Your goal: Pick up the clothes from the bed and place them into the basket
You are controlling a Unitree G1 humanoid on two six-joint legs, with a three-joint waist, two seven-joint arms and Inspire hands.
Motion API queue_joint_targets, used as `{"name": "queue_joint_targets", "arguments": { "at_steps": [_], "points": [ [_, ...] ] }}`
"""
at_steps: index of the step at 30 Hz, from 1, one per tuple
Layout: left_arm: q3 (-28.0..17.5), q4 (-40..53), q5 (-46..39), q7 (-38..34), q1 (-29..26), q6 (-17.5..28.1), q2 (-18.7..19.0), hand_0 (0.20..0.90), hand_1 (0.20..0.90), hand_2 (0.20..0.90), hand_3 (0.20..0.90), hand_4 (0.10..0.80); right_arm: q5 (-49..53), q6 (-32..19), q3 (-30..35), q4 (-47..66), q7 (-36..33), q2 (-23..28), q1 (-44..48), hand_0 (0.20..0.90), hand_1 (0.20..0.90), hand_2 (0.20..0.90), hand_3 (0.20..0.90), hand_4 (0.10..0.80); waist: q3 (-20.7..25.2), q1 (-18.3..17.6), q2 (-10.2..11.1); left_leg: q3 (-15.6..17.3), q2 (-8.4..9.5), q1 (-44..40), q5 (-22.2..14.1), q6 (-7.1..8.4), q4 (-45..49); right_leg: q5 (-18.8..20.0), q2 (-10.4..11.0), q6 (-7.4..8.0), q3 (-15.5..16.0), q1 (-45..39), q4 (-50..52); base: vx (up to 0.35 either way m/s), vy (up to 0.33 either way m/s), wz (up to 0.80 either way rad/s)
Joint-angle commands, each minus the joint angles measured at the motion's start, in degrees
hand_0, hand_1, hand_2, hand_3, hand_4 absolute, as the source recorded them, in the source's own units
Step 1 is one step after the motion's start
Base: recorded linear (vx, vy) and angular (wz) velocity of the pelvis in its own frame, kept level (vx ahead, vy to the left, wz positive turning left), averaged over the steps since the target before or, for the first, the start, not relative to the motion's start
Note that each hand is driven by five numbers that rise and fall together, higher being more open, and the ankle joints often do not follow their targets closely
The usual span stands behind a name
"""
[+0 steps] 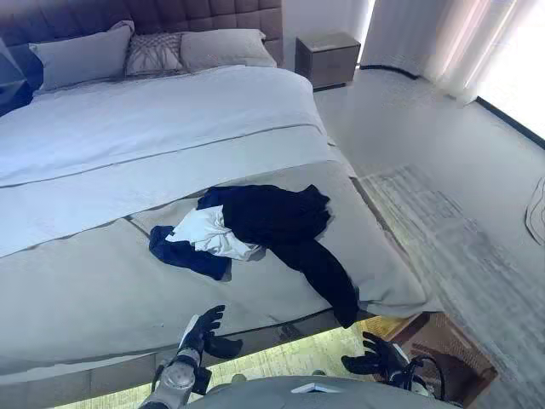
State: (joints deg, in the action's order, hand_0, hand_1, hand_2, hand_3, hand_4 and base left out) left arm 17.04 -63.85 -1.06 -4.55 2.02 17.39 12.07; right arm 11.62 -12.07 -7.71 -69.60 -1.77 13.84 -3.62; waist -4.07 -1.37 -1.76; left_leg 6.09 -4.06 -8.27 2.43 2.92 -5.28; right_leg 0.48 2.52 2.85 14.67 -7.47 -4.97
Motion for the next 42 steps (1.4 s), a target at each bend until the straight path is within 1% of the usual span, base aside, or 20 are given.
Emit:
{"name": "queue_joint_targets", "arguments": {
  "at_steps": [1, 4, 8, 12, 15, 18, 21, 22, 24, 26, 28, 31, 33, 34, 37, 39, 40, 41, 42],
  "points": [
    [-2.10, -0.21, 0.21, -0.07, -3.84, 2.13, 0.98, 0.900, 0.900, 0.900, 0.900, 0.800, -1.46, -2.34, -0.56, -1.09, 0.82, -1.33, 4.80, 0.900, 0.900, 0.900, 0.900, 0.800, -0.41, 0.43, 1.72, -0.22, 4.32, -0.25, -6.61, -2.98, 0.28, -3.71, 1.60, 2.32, -4.12, -0.13, 3.19, 0.000, 0.000, 0.00],
    [-2.23, -0.93, -1.15, 0.88, -3.69, 2.18, 0.94, 0.900, 0.900, 0.900, 0.900, 0.800, -1.23, -1.79, -0.67, -1.18, 1.44, -1.33, 4.89, 0.900, 0.900, 0.900, 0.900, 0.800, -0.34, 0.32, 1.67, -0.05, 4.26, -0.34, -6.60, -2.98, 0.28, -3.77, 1.52, 2.25, -4.17, -0.15, 3.26, 0.012, 0.004, 0.00],
    [-2.17, -1.95, -0.59, 2.06, -3.47, 2.74, 0.33, 0.900, 0.900, 0.900, 0.900, 0.800, -1.85, -1.34, -0.30, -1.70, 1.31, -1.17, 5.01, 0.900, 0.900, 0.900, 0.900, 0.800, -0.21, 0.24, 1.64, 0.16, 4.22, -0.43, -6.62, -2.95, 0.28, -3.65, 1.47, 2.26, -4.17, -0.21, 3.15, 0.008, 0.000, 0.00],
    [-2.00, -1.66, 0.65, 0.68, -3.39, 3.04, 0.49, 0.900, 0.900, 0.900, 0.900, 0.800, -2.23, -1.17, -0.10, -1.75, 0.50, -0.86, 5.15, 0.900, 0.900, 0.900, 0.900, 0.800, -0.08, 0.25, 1.69, 0.26, 4.17, -0.62, -6.76, -2.91, 0.28, -3.55, 1.43, 2.28, -4.11, -0.39, 2.94, 0.008, -0.001, 0.00],
    [-1.64, -1.62, 3.42, -1.05, -3.47, 3.90, 0.92, 0.900, 0.900, 0.900, 0.900, 0.800, -2.88, -0.94, -0.02, -1.79, 0.06, -0.55, 5.40, 0.900, 0.900, 0.900, 0.900, 0.800, 0.03, 0.25, 1.79, 0.38, 4.08, -0.65, -6.76, -2.86, 0.28, -3.52, 1.29, 2.21, -4.34, -0.35, 2.88, 0.022, -0.006, -0.01],
    [-1.15, -1.76, 4.56, -2.05, -3.72, 3.69, 1.06, 0.900, 0.900, 0.900, 0.900, 0.800, -2.97, -1.27, -0.19, -2.00, -0.29, -0.53, 5.65, 0.900, 0.900, 0.900, 0.900, 0.800, -0.01, 0.20, 1.71, 0.39, 4.03, -0.63, -6.67, -2.82, 0.28, -3.53, 1.27, 2.20, -4.51, -0.18, 3.05, 0.023, -0.003, -0.04],
    [-0.37, -1.05, 7.94, -4.62, -4.08, 6.01, 1.29, 0.900, 0.900, 0.900, 0.900, 0.800, -5.16, -1.84, -0.62, -1.84, -2.78, -0.25, 5.76, 0.900, 0.900, 0.900, 0.900, 0.800, -0.28, 0.19, 1.63, 0.37, 3.97, -0.50, -6.55, -2.78, 0.29, -3.47, 1.36, 2.22, -4.56, 0.05, 3.25, 0.025, -0.004, -0.05],
    [0.27, -0.14, 9.49, -6.30, -4.42, 7.86, 1.69, 0.900, 0.900, 0.900, 0.900, 0.800, -7.76, -2.73, -1.09, -1.36, -5.36, 0.06, 6.08, 0.900, 0.900, 0.900, 0.900, 0.800, -0.45, 0.21, 1.55, 0.33, 3.98, -0.40, -6.55, -2.76, 0.37, -3.49, 1.43, 2.26, -4.57, 0.19, 3.39, 0.021, 0.000, -0.03],
    [1.23, 2.30, 11.34, -8.91, -5.06, 9.03, 2.44, 0.900, 0.900, 0.900, 0.900, 0.800, -10.66, -3.70, -2.42, 0.02, -8.23, 0.81, 6.73, 0.900, 0.900, 0.900, 0.900, 0.800, -0.83, 0.31, 1.34, 0.26, 3.99, -0.32, -6.59, -2.79, 0.48, -3.50, 1.52, 2.29, -4.59, 0.39, 3.65, 0.000, 0.000, 0.00],
    [2.06, 6.01, 11.63, -11.05, -5.83, 9.26, 4.03, 0.900, 0.900, 0.900, 0.900, 0.800, -13.84, -5.16, -4.48, 3.32, -12.28, 2.34, 7.89, 0.900, 0.900, 0.900, 0.900, 0.800, -1.32, 0.56, 1.11, -0.04, 4.05, -0.09, -6.54, -2.82, 0.61, -3.48, 1.58, 2.21, -4.62, 0.67, 3.89, 0.000, 0.000, 0.00],
    [2.10, 9.23, 12.27, -12.79, -6.21, 9.56, 5.41, 0.900, 0.900, 0.900, 0.900, 0.800, -15.92, -5.34, -6.07, 8.17, -15.91, 4.07, 8.97, 0.900, 0.900, 0.900, 0.900, 0.800, -1.66, 0.89, 0.89, -0.49, 4.11, 0.10, -6.48, -2.82, 0.57, -3.51, 1.55, 2.10, -4.53, 0.80, 3.92, 0.000, 0.000, 0.00],
    [1.89, 12.86, 11.47, -13.28, -6.14, 8.44, 6.83, 0.900, 0.900, 0.900, 0.900, 0.800, -17.39, -5.06, -7.02, 13.39, -19.67, 6.00, 10.18, 0.900, 0.900, 0.900, 0.900, 0.800, -1.89, 1.40, 0.72, -0.98, 4.10, 0.20, -6.47, -2.76, 0.54, -3.61, 1.62, 2.00, -4.14, 0.79, 3.99, 0.044, -0.021, 0.01],
    [1.08, 15.77, 9.47, -12.40, -5.78, 6.73, 8.01, 0.900, 0.900, 0.900, 0.900, 0.800, -19.60, -3.52, -7.87, 18.61, -22.20, 8.24, 12.11, 0.900, 0.900, 0.900, 0.900, 0.800, -1.91, 2.22, 0.64, -1.51, 4.10, 0.46, -6.37, -2.62, 0.55, -3.75, 1.64, 1.82, -3.74, 0.82, 4.02, 0.064, -0.028, 0.06],
    [0.98, 17.11, 8.69, -11.24, -5.59, 6.50, 8.58, 0.900, 0.900, 0.900, 0.900, 0.800, -19.67, -2.52, -8.12, 20.52, -22.80, 9.38, 13.37, 0.900, 0.900, 0.900, 0.900, 0.800, -1.94, 2.69, 0.69, -1.85, 4.12, 0.64, -6.37, -2.58, 0.62, -3.82, 1.62, 1.67, -3.57, 0.86, 4.00, 0.053, -0.028, 0.10],
    [1.34, 20.58, 6.92, -9.31, -4.77, 7.02, 10.02, 0.900, 0.900, 0.900, 0.900, 0.800, -20.41, -1.83, -7.24, 23.43, -23.59, 13.43, 16.89, 0.900, 0.900, 0.900, 0.900, 0.800, -2.01, 3.80, 0.66, -2.43, 4.21, 0.88, -6.34, -2.35, 0.57, -4.00, 1.59, 1.46, -3.00, 0.69, 3.83, 0.086, -0.017, 0.15],
    [1.23, 22.60, 5.91, -8.66, -4.16, 7.10, 10.76, 0.900, 0.900, 0.900, 0.900, 0.800, -19.53, -1.07, -6.73, 24.59, -23.60, 15.01, 18.43, 0.900, 0.900, 0.900, 0.900, 0.800, -2.04, 4.35, 0.69, -2.42, 4.18, 0.93, -6.42, -2.25, 0.69, -4.22, 1.62, 1.35, -2.73, 0.58, 3.88, 0.102, -0.005, 0.09],
    [1.21, 24.64, 4.84, -8.16, -3.86, 6.54, 11.55, 0.900, 0.900, 0.900, 0.900, 0.800, -18.75, -0.07, -6.43, 25.90, -23.45, 16.01, 19.35, 0.900, 0.900, 0.900, 0.900, 0.800, -2.19, 4.64, 0.69, -2.38, 4.13, 1.13, -6.46, -2.23, 0.99, -4.44, 1.67, 1.20, -2.62, 0.73, 4.23, 0.058, 0.003, 0.08],
    [0.98, 28.06, 2.58, -7.12, -3.83, 5.69, 13.13, 0.900, 0.900, 0.900, 0.900, 0.800, -16.69, 2.08, -6.00, 27.62, -22.77, 18.05, 22.75, 0.900, 0.900, 0.900, 0.900, 0.800, -2.80, 5.23, 0.63, -2.28, 4.00, 2.14, -6.50, -2.22, 2.07, -4.84, 1.86, 0.82, -2.34, 1.71, 5.52, 0.004, 0.012, 0.11],
    [0.92, 29.31, 1.31, -6.78, -4.20, 5.61, 13.75, 0.900, 0.900, 0.900, 0.900, 0.800, -15.18, 2.89, -5.98, 28.05, -22.28, 18.92, 24.98, 0.900, 0.900, 0.900, 0.900, 0.800, -3.24, 5.54, 0.57, -2.30, 3.98, 3.10, -6.62, -2.23, 2.97, -5.12, 1.99, 0.57, -2.11, 2.56, 6.44, -0.049, 0.024, 0.13]
  ]
}}
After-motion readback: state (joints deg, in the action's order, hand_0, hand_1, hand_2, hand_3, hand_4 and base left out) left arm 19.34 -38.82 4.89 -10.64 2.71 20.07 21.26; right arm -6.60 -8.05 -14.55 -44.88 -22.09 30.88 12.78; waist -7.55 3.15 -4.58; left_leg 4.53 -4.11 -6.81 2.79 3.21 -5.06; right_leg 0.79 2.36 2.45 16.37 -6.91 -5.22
